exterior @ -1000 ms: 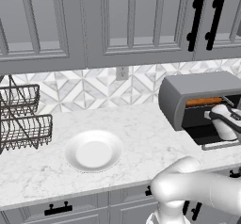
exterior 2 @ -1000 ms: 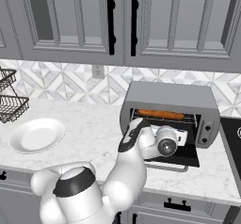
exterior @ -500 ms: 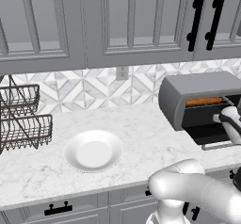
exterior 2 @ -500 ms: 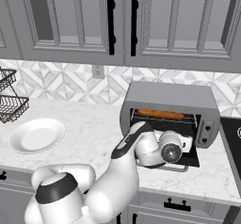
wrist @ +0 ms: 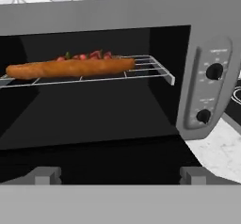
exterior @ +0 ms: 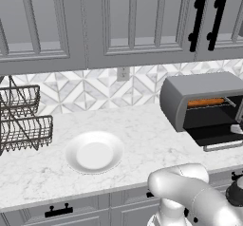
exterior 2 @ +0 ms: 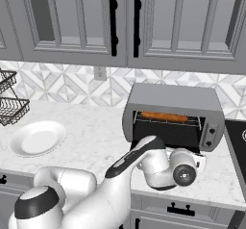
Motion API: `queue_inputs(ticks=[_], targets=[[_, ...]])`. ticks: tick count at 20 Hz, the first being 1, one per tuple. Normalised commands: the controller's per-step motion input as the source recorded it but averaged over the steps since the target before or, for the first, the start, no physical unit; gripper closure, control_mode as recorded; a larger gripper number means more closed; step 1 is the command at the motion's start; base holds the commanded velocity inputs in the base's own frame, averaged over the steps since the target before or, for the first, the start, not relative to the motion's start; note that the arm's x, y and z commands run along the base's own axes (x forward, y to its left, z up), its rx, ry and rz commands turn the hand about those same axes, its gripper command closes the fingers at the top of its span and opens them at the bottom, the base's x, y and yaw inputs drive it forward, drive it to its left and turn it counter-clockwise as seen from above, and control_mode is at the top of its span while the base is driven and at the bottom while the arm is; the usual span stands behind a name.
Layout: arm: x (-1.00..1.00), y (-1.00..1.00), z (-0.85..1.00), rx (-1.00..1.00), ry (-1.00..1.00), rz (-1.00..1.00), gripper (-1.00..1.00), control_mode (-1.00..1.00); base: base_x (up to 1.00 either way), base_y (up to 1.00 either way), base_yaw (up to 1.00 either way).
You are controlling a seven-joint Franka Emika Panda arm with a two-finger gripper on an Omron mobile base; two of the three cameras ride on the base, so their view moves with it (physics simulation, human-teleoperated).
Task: Pick up the kebab skewer and baguette bread, and place them inside the toaster oven. Close the toaster oven door and start by setting the timer.
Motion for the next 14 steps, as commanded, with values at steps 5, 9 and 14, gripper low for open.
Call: queue_inputs(ticks=[5,9,14], targets=[[-0.58,-0.05,0.00,0.00,0.03,0.01,-1.00,-1.00,0.00,0.00,0.00],[-0.33,0.00,-0.02,0.00,0.13,0.04,-1.00,-1.00,0.00,0.00,0.00],[-0.16,0.00,-0.06,0.00,0.21,0.05,-1.00,-1.00,0.00,0.00,0.00]])
